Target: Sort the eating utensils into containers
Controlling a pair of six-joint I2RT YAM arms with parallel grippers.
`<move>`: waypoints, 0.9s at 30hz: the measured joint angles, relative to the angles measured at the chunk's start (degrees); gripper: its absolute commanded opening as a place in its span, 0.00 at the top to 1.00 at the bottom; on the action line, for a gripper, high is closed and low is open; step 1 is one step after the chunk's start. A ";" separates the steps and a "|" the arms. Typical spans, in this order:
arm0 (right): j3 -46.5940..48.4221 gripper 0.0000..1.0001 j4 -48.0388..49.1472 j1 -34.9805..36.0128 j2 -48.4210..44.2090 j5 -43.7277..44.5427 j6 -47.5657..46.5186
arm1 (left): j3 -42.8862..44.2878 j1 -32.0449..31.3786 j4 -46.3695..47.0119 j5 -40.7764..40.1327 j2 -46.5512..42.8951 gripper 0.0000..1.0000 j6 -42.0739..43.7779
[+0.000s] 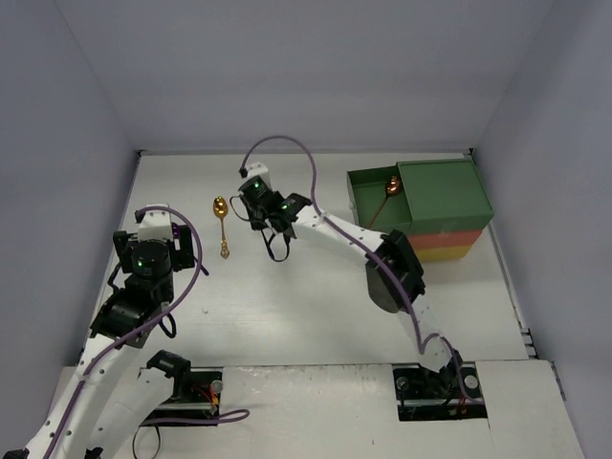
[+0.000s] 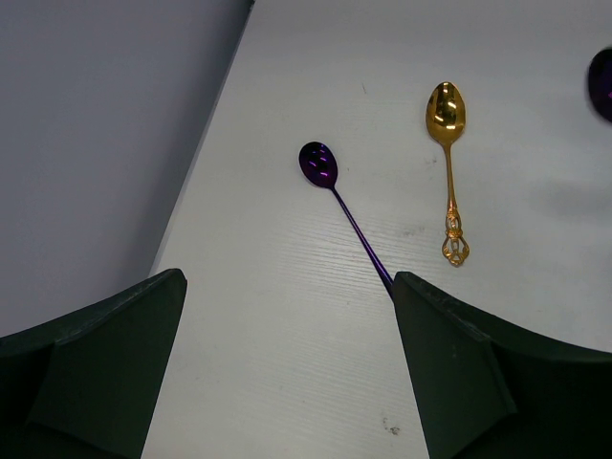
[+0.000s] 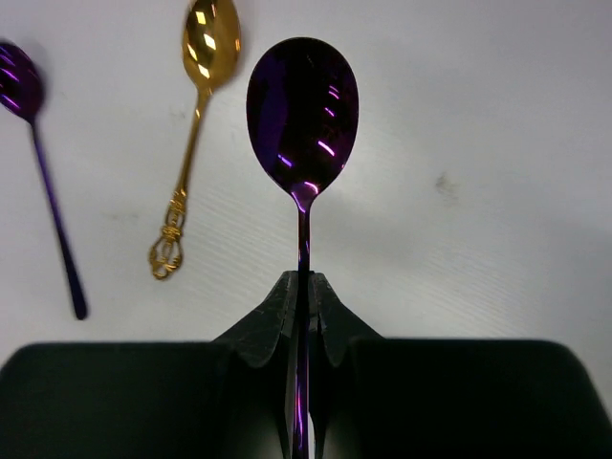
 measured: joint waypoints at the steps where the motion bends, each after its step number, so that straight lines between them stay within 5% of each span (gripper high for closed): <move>1: -0.71 1.00 0.07 0.00 -3.63 1.31 -0.01 | 0.00 0.00 0.01 0.00 0.00 0.13 -0.01; 11: -14.76 1.00 2.92 -7.52 -33.00 16.67 1.78 | 0.00 0.00 0.04 0.19 0.07 0.13 -0.02; 18: -27.58 1.00 2.52 -19.22 -36.09 20.99 5.25 | -0.02 0.00 0.04 0.44 0.25 0.13 -0.02; 27: -38.67 1.00 6.41 -22.10 -38.13 20.65 8.57 | -0.02 0.00 0.04 0.63 0.60 0.13 -0.02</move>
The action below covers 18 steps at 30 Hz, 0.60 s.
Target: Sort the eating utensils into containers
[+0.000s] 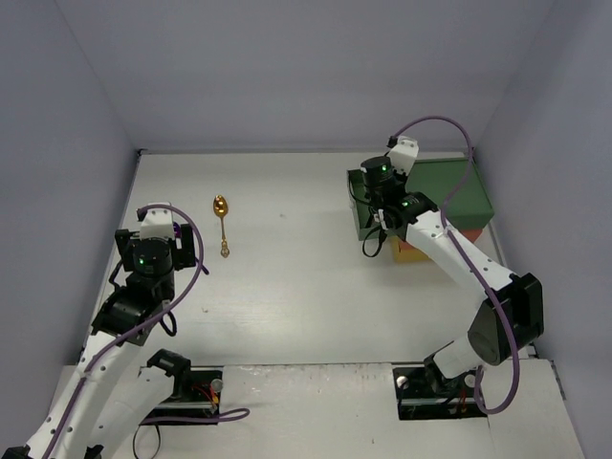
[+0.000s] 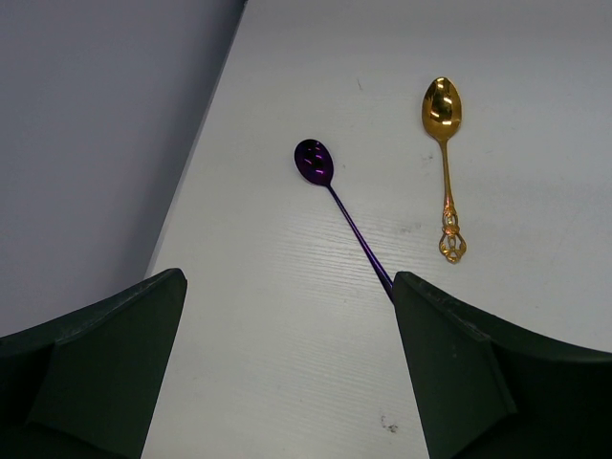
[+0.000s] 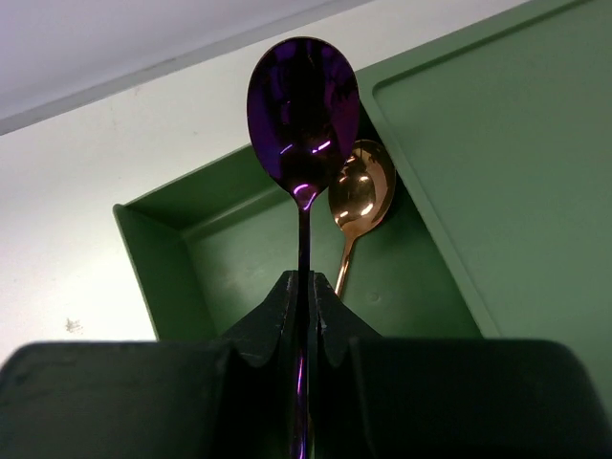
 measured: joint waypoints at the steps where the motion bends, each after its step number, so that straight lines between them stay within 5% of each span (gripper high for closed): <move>1: -0.43 1.00 0.35 -0.15 -0.08 -0.26 0.42 | 0.00 0.00 0.00 0.01 0.02 0.13 0.00; 7: -2.76 0.99 1.58 -0.41 -0.77 -2.34 3.12 | 0.00 0.00 0.00 0.06 0.57 0.13 0.00; 18: -5.77 0.62 2.37 -0.41 -3.23 -4.32 6.77 | 0.00 0.00 -0.04 0.62 2.74 0.13 -0.02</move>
